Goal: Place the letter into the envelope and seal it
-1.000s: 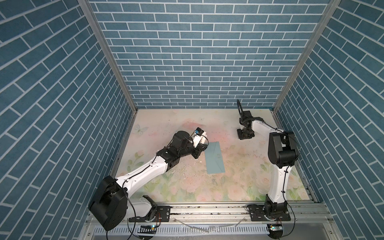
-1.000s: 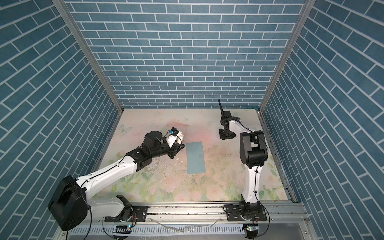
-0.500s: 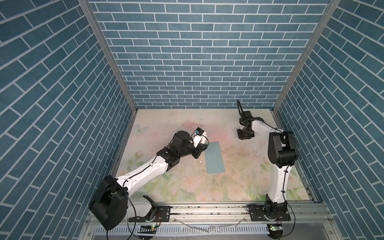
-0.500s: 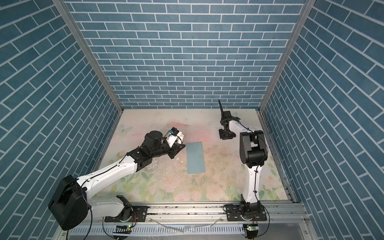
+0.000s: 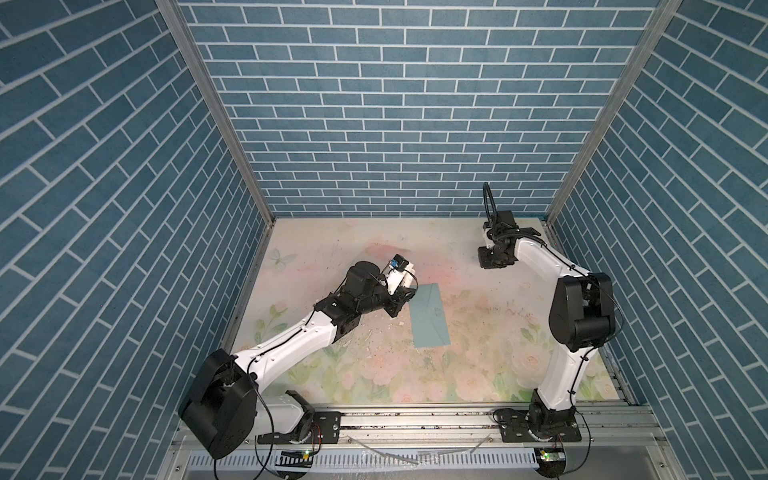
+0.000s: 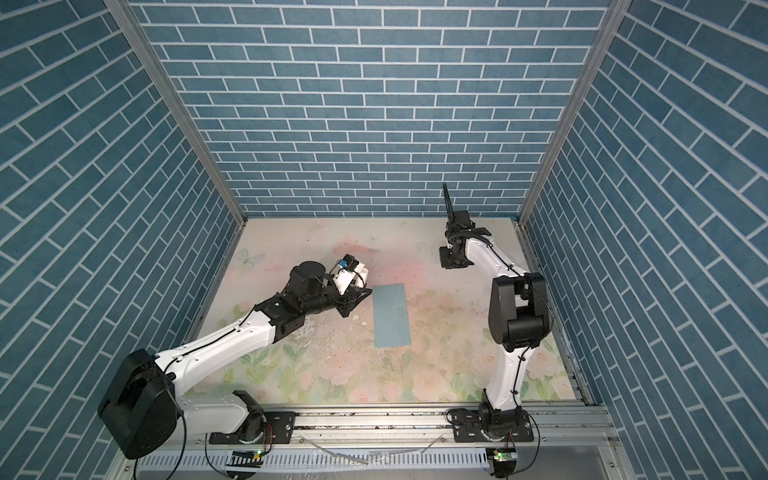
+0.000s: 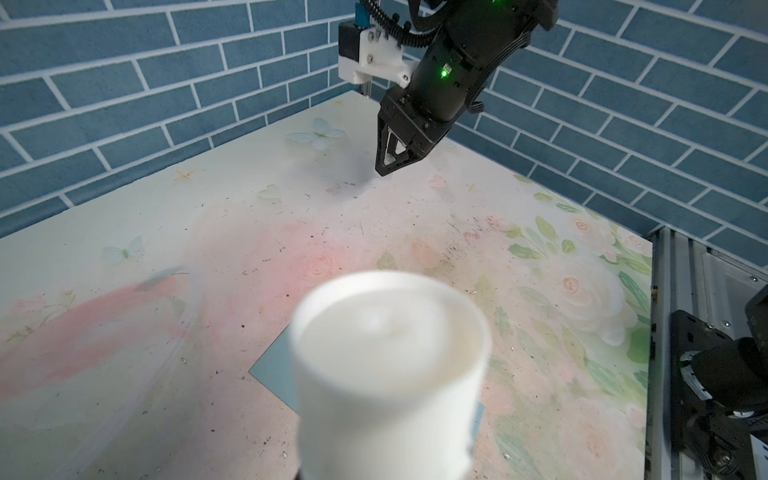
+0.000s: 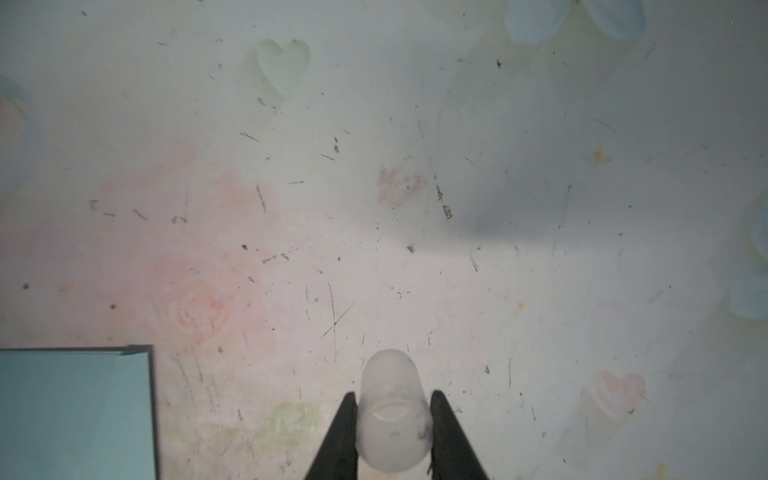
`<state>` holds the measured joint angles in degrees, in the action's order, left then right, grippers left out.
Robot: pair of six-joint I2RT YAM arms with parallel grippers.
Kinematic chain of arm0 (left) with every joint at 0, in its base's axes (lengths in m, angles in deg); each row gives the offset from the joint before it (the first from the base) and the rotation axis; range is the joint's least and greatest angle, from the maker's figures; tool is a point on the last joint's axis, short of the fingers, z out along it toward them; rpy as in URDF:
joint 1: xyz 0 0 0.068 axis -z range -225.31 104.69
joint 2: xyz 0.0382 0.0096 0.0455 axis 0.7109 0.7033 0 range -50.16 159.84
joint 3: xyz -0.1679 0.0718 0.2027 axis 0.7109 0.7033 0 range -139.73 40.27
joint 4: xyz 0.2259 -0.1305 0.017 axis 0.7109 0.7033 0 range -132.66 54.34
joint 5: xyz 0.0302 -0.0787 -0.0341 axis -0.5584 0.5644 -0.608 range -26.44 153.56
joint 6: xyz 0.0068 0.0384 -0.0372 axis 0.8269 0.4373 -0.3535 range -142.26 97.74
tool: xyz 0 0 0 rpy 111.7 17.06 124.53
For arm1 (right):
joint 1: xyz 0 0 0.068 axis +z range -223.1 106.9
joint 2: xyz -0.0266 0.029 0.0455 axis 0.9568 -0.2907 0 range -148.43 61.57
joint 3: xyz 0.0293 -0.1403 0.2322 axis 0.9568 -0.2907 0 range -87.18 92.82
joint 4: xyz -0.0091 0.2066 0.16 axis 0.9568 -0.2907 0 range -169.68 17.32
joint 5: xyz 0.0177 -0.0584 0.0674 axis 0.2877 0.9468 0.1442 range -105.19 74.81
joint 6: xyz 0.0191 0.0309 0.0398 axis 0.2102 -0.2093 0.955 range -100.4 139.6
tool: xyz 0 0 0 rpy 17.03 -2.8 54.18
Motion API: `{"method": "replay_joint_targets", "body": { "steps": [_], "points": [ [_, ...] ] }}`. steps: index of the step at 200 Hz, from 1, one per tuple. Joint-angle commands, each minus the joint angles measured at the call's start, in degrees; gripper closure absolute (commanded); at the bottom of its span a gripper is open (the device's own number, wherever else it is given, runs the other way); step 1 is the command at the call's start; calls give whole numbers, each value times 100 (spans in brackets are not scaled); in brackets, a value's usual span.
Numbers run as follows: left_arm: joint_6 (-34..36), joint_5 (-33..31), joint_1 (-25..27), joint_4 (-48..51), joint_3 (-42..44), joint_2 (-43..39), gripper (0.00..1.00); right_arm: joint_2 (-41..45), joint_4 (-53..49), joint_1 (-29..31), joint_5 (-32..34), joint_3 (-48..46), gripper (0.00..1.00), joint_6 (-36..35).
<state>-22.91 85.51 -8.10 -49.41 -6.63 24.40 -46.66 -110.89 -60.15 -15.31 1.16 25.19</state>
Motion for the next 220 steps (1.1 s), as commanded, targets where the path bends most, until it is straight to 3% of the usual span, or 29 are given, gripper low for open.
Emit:
{"method": "replay_joint_targets", "body": {
  "steps": [1,63,145,220],
  "points": [
    [7,186,-12,-286,-6,5,100,448,-173,-9,-446,-233,90,91],
    [158,573,-12,-722,201,-11,100,1467,-291,0,-1630,-459,91,232],
    [785,1304,-12,-946,430,-65,100,2629,-247,204,-4160,-765,91,308],
    [1093,1623,-12,-741,418,-88,100,2767,-325,1035,-5012,-684,91,276]
  ]
}}
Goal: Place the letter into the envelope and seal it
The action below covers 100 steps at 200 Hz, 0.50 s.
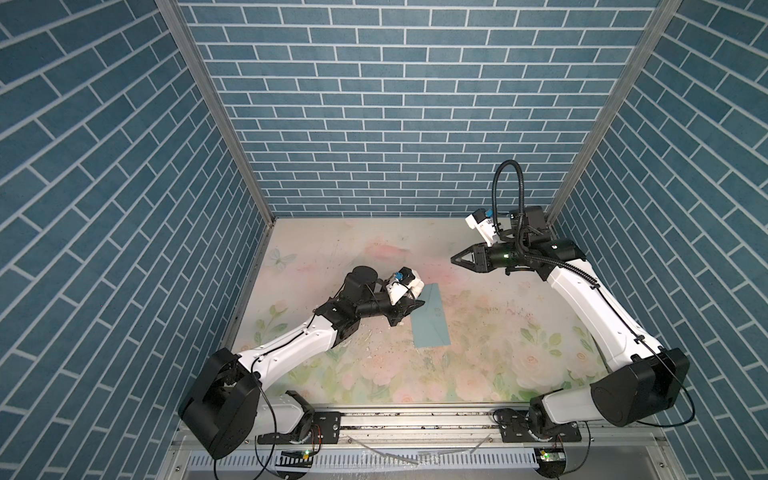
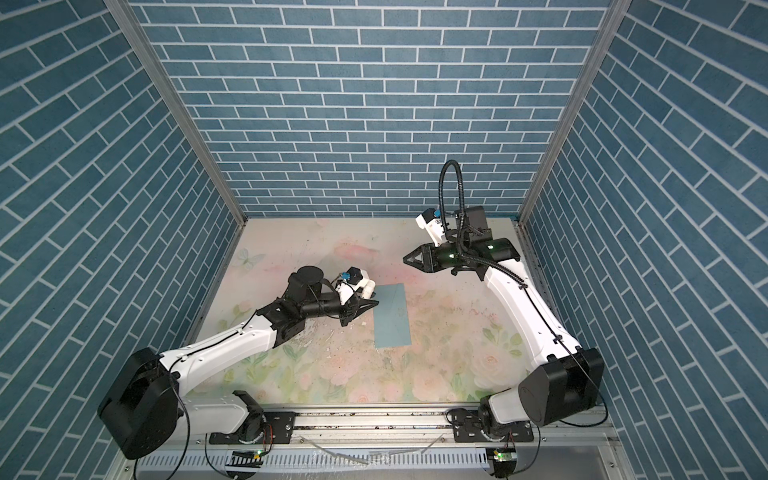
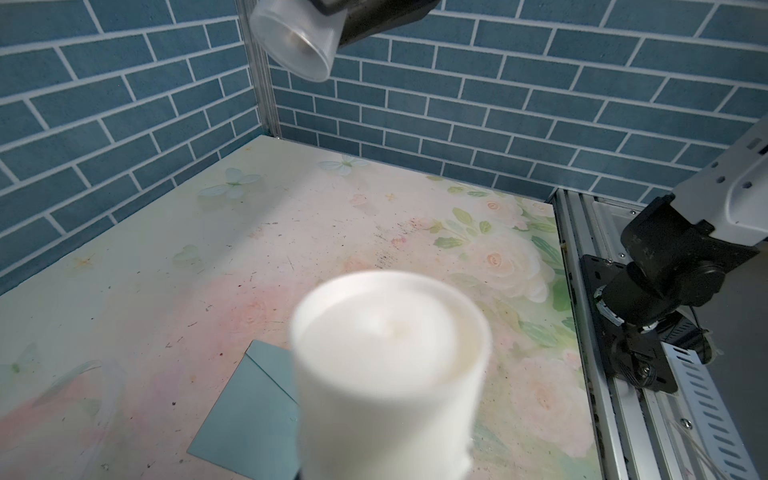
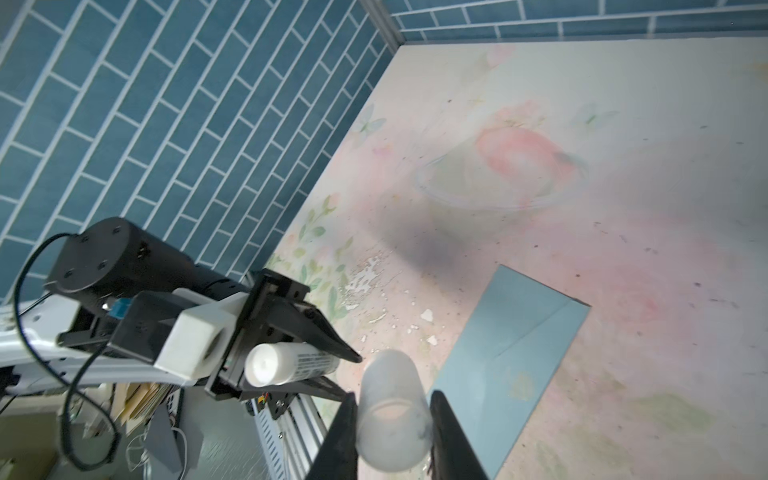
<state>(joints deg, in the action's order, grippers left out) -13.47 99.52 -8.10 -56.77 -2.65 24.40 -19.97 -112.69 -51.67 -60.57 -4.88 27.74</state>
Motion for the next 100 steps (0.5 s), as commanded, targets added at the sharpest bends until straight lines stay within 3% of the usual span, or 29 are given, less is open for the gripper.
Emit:
{"method": "replay_joint_targets", "body": {
  "steps": [1,100],
  "points": [
    [149,224,-12,-4,20,-85,100,96,-146,195,-492,-82,91,21],
    [210,423,-4,48,9,-32,100,-97,-419,813,-529,81,92,-132]
  ]
}}
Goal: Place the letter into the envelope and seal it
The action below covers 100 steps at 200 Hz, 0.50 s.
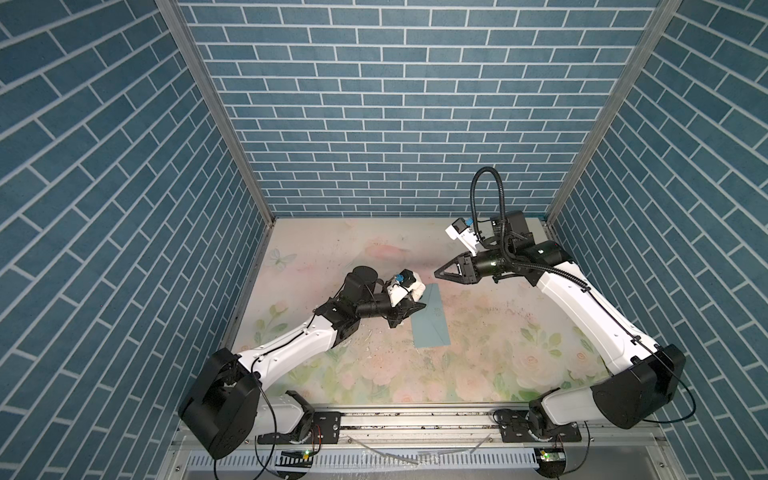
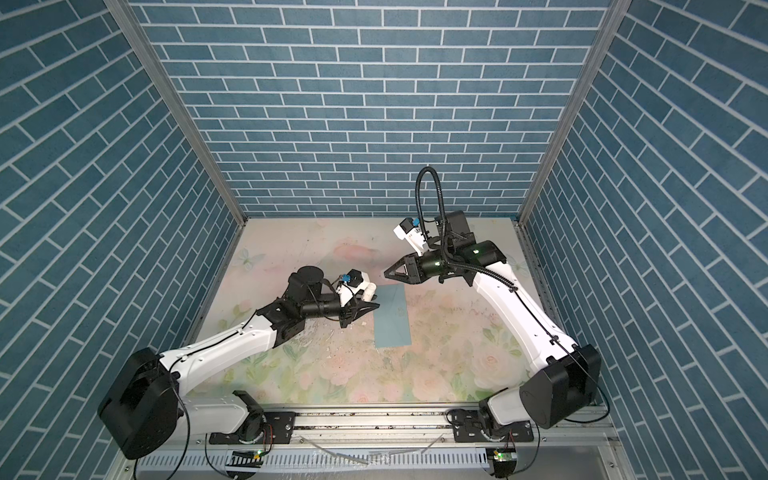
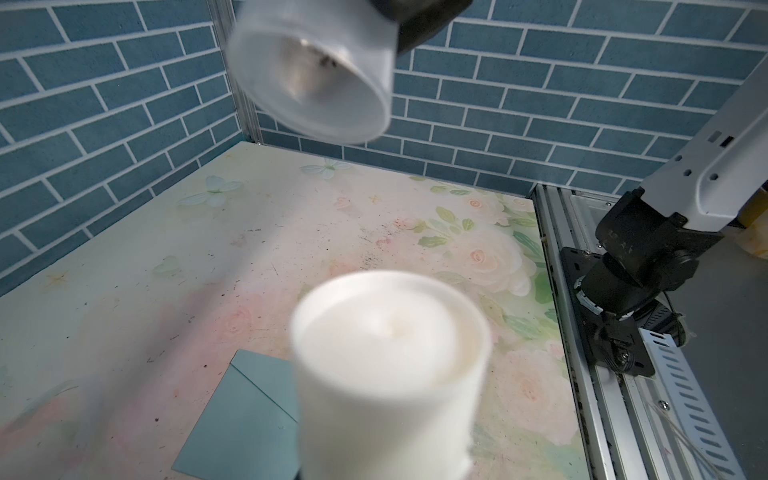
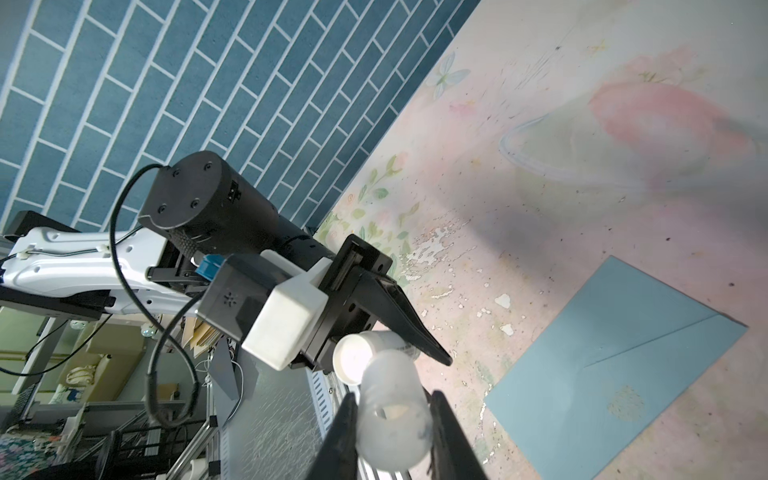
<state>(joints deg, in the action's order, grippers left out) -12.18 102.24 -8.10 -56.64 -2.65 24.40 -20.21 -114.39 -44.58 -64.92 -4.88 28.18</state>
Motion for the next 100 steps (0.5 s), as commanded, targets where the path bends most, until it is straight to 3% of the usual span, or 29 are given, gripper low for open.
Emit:
{"method": "replay_joint_targets", "body": {
  "steps": [1,100],
  "points": [
    [81,151,-4,35,10,-31,100,-74,-253,108,-91,83,92,-174],
    [72,202,-3,69,-28,23,100,-268,-240,373,-72,168,92,-208]
  ]
}}
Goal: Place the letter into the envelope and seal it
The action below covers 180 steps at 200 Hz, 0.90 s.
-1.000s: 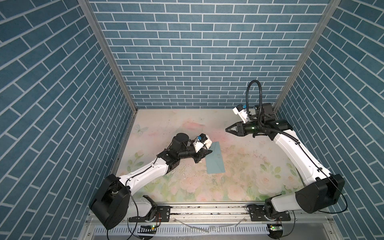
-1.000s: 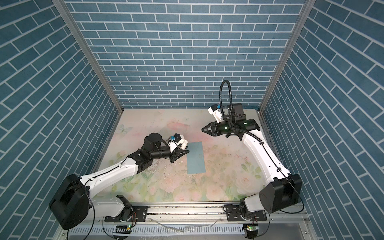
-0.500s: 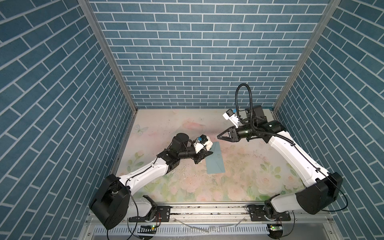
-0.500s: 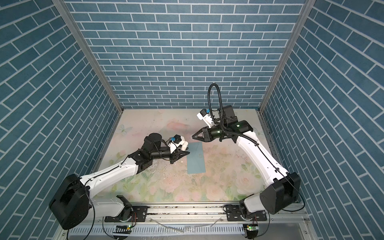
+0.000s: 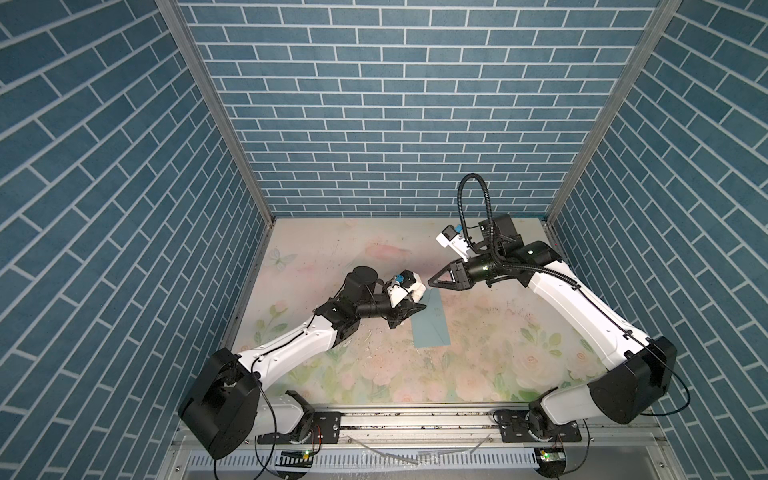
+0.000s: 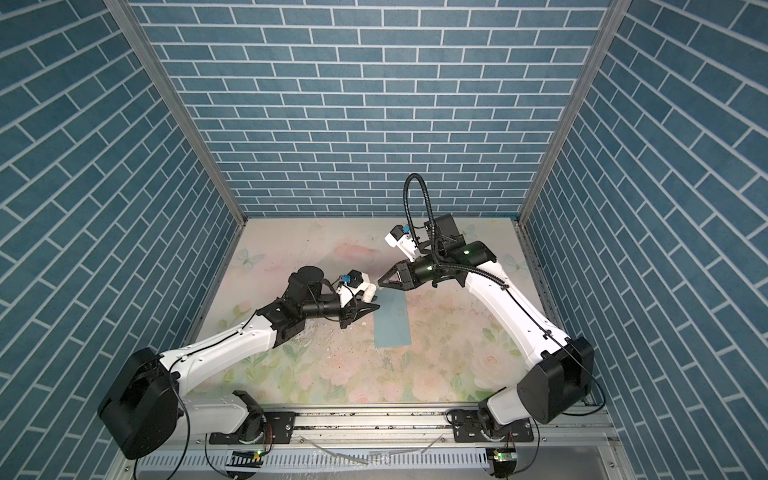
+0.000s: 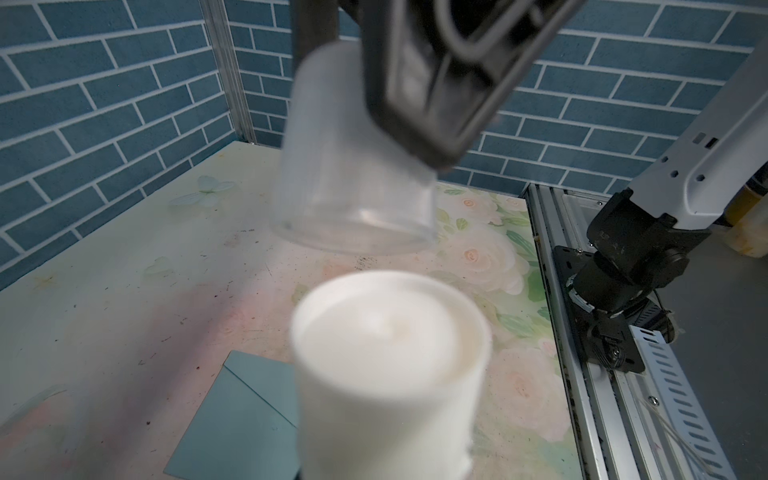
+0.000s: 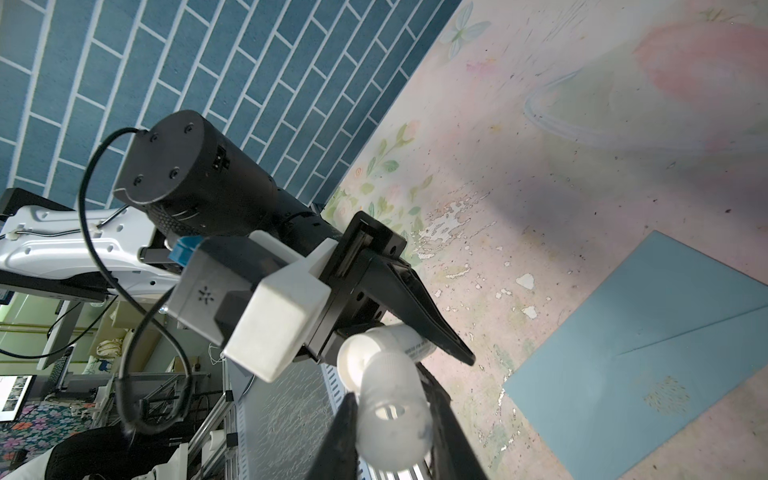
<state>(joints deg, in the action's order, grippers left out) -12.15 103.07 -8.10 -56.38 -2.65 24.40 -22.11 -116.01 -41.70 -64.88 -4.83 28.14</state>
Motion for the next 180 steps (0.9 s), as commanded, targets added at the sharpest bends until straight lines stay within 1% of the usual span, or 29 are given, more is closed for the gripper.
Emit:
{"method": "replay_joint_targets", "body": {
  "steps": [1,111,180],
  "points": [
    [70,119,1,39,-26,23,100,-83,-74,90,-76,161,92,-203],
    [27,222,7,19,-50,85,100,-126,-53,261,-168,226,90,-194],
    [-35,419,14,134,-156,174,100,-144,-256,426,79,324,90,-302]
  ]
}}
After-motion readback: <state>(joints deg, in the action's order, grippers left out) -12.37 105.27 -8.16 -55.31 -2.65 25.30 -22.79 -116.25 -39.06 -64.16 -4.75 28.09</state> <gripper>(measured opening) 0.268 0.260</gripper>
